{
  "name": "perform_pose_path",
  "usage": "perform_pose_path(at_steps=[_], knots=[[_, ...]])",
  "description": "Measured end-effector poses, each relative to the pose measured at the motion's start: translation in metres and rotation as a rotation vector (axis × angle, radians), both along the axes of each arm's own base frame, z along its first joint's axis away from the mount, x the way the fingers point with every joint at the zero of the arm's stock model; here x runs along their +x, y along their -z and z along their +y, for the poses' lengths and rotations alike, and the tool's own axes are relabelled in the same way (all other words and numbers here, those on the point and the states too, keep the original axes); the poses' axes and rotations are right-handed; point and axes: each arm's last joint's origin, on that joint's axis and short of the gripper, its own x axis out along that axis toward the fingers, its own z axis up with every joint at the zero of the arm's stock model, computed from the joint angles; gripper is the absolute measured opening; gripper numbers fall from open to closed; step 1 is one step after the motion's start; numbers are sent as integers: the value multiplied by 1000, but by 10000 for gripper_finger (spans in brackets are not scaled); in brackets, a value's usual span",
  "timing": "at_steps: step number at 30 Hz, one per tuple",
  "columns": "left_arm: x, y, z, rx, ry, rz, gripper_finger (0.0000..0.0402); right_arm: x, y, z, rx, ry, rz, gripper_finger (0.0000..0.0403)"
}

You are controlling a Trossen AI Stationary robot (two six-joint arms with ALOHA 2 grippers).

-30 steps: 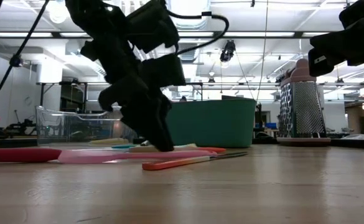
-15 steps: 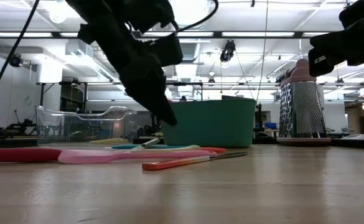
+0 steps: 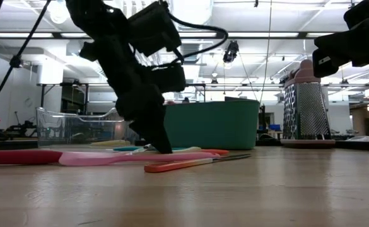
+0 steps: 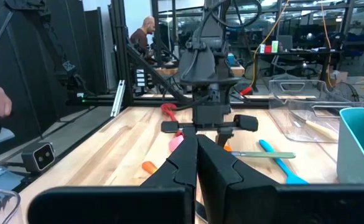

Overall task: Pick & Place Kitchen Items
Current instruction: Put the yellow table knife into the top transparent bin

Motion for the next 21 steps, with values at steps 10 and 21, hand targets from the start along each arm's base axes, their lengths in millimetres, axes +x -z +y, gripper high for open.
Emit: perform_pose_path(at_steps=[10, 21], knots=[[4, 14, -1, -12, 32, 23, 114, 0, 0, 0, 0, 0, 1, 8], [4, 15, -2, -62, 63, 24, 60, 0, 0, 0, 0, 0, 1, 8]])
